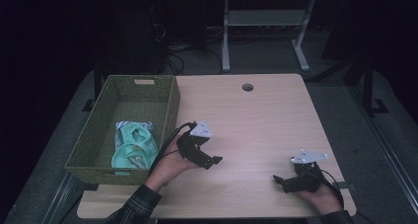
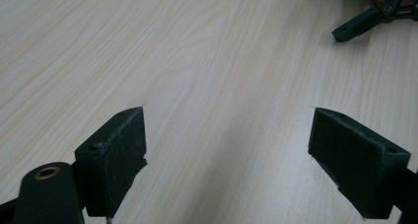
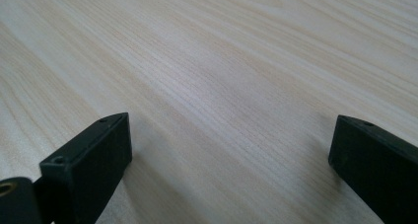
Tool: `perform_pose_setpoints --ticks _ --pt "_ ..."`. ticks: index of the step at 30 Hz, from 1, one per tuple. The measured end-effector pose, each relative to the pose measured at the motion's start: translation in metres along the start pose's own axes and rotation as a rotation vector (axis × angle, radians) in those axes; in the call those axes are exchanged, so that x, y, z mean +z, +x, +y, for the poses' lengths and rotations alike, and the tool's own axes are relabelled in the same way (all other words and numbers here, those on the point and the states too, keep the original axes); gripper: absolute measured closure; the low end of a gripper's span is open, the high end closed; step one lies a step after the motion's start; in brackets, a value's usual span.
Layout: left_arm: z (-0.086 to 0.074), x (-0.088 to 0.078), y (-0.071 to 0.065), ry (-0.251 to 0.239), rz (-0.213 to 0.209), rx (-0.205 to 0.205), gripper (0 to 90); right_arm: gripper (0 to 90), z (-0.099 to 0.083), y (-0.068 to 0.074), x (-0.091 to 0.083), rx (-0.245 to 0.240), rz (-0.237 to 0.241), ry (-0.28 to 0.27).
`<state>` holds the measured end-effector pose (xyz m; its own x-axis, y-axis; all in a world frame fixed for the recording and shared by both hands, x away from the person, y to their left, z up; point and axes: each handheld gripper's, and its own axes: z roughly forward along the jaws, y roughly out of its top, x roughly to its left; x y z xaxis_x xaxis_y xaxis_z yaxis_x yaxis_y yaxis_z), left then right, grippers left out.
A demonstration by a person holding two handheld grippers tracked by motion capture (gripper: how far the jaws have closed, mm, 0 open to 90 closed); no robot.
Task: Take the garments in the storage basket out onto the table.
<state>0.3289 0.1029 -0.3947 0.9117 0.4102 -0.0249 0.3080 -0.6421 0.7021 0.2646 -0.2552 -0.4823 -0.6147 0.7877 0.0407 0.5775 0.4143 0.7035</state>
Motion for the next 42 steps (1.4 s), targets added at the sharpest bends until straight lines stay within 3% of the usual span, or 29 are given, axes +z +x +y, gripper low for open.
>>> perform_pose_setpoints --ticks 20,30,42 --pt "0.011 -0.021 0.014 -0.033 -0.011 -0.01 13.8 2.2 0.0 0.0 0.0 0.001 0.0 -0.002" --pt "0.014 -0.03 0.019 -0.023 -0.018 0.004 13.8 2.2 0.0 0.0 0.0 0.001 0.0 -0.002" --pt "0.009 -0.051 0.03 -0.051 0.007 -0.028 13.8 2.2 0.0 0.0 0.0 0.001 0.001 -0.001"
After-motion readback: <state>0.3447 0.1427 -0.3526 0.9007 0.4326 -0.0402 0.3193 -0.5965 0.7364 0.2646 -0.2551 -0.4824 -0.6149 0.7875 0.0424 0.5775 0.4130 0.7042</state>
